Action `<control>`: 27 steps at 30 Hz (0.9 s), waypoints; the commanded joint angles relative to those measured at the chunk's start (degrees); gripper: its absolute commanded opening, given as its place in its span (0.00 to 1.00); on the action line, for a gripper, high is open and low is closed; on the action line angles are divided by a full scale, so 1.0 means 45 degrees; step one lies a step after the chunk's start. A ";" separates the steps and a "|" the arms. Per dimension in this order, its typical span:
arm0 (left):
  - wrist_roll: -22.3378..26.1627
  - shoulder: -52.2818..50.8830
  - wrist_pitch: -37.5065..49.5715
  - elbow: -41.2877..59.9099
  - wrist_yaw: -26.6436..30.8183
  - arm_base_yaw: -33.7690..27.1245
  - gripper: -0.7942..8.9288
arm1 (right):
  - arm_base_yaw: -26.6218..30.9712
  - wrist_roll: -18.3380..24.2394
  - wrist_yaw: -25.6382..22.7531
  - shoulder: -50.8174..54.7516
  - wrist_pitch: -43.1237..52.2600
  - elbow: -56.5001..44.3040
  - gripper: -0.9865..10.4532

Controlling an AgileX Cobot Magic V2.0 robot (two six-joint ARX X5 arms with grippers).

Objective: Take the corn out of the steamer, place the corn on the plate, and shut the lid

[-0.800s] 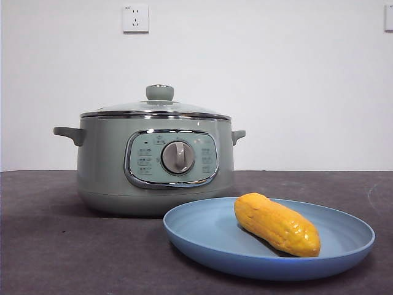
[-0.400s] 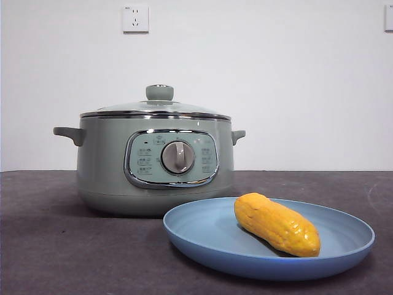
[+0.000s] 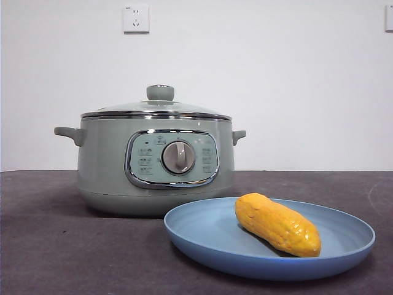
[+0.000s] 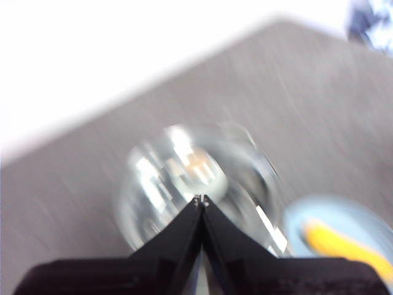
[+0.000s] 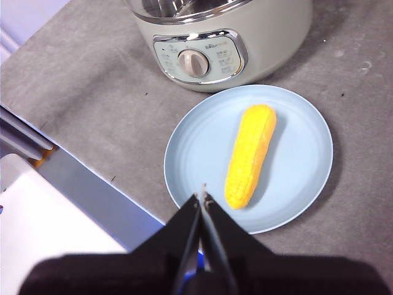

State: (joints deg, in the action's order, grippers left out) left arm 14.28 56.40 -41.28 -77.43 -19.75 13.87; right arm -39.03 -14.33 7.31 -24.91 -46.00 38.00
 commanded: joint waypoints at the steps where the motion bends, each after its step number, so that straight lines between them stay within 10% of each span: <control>1: 0.0325 -0.1277 0.1651 0.1205 -0.0340 -0.0855 0.08 | -0.0019 0.0058 -0.0039 0.0000 0.0083 -0.0097 0.09; 10: 0.0243 -0.6008 0.6047 0.7621 0.0903 -0.3604 0.08 | -0.0019 0.0058 -0.0034 0.0000 0.0078 -0.0097 0.09; 27: -0.1277 -1.1526 0.7601 1.5737 0.3424 -0.3954 0.08 | -0.0019 0.0058 -0.0039 0.0000 0.0083 -0.0097 0.09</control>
State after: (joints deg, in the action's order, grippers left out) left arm 9.98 5.10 -7.99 -7.75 -4.56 -3.73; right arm -39.03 -14.33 7.31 -24.91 -46.00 38.00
